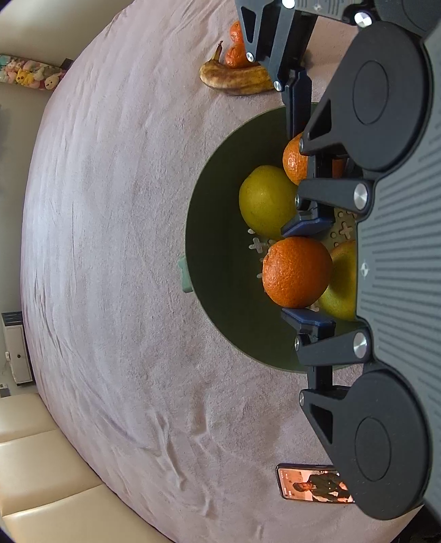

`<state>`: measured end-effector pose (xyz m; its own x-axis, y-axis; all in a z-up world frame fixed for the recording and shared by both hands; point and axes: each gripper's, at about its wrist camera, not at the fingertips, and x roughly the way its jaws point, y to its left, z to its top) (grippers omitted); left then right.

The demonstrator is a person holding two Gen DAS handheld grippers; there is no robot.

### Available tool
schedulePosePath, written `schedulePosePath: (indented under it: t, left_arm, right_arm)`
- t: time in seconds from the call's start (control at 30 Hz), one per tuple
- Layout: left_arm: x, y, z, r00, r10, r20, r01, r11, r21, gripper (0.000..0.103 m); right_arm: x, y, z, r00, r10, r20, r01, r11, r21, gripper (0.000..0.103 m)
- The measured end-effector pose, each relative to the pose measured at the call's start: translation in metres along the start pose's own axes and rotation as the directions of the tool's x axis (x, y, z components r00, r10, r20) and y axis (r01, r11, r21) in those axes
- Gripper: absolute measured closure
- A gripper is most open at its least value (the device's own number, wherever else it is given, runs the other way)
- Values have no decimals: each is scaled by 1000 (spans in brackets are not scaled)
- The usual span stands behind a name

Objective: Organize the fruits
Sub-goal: 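Carry both mandarins into the green colander and open both grippers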

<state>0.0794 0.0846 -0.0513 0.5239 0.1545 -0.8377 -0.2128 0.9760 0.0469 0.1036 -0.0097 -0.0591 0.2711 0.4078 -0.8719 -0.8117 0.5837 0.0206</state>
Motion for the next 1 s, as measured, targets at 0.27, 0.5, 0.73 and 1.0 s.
schedulePosePath:
  t: [0.27, 0.5, 0.73, 1.0]
  left_arm:
    - [16, -8, 0, 1000, 10, -27, -9, 999, 33, 52]
    - [28, -12, 0, 999, 1, -37, 0, 999, 47, 52]
    - [36, -11, 1, 999, 22, -41, -20, 999, 37, 52]
    - [35, -13, 2, 998, 32, -55, -30, 999, 37, 46]
  right_arm:
    - [20, -6, 7, 998, 42, -47, -42, 999, 5, 60]
    - [28, -8, 4, 996, 55, -63, -56, 998, -1, 60]
    - [33, -10, 4, 994, 81, -67, -81, 997, 3, 60]
    - [32, -10, 2, 995, 80, -58, -80, 997, 2, 60]
